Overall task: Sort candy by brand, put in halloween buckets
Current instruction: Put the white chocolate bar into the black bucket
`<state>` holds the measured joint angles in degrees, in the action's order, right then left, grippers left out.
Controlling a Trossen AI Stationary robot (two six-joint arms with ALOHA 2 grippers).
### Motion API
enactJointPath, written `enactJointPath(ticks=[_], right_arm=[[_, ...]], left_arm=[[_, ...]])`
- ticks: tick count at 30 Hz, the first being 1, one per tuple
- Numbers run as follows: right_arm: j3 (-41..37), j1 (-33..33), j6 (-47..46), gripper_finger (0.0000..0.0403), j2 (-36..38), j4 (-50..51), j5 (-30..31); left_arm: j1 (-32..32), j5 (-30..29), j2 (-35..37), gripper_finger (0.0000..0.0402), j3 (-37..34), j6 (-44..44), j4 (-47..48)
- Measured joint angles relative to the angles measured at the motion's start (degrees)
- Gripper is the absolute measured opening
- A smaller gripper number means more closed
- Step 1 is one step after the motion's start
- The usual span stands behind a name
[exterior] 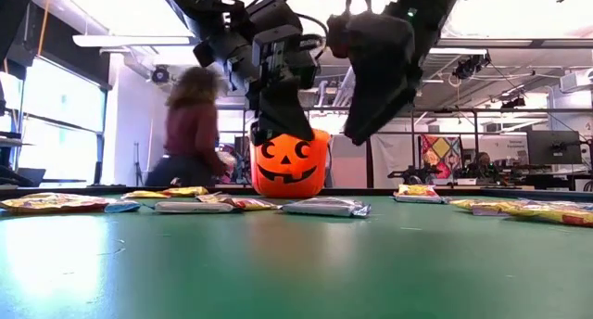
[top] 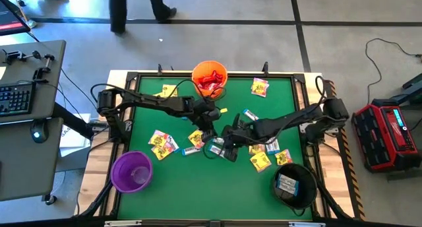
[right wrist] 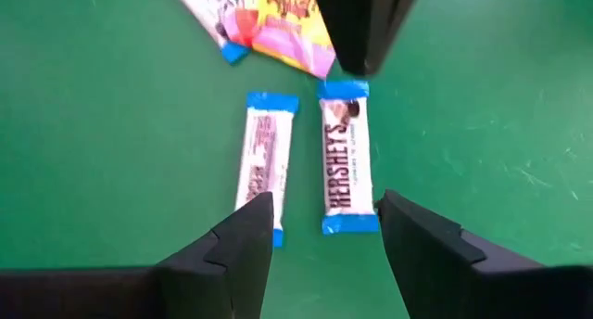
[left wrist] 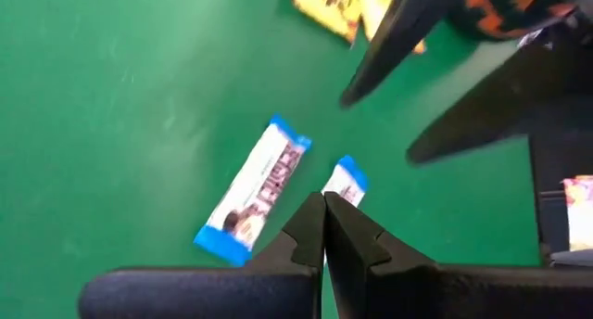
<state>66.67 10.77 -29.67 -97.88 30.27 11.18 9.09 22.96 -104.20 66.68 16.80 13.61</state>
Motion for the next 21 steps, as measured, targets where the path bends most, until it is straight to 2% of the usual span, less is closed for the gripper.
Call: enactJointPath(ticks=[4, 14, 21], right_arm=[[-0.6, 0.9, 2.2, 0.0186, -1.1, 0.0, 2.0], [-14.8, 1.7, 4.0, 0.0186, -1.2, -17.8, 4.8], [-19.7, 0.0, 6.5, 0.0186, -1.2, -26.7, 4.8]], left_arm=[[0.7, -0.2, 0.0, 0.0, -2.3, -0.4, -0.2], [1.1, 0.0, 0.0, 0.0, -3.3, 0.5, -4.3], [1.1, -1.1, 0.0, 0.0, -3.3, 0.3, -5.0]])
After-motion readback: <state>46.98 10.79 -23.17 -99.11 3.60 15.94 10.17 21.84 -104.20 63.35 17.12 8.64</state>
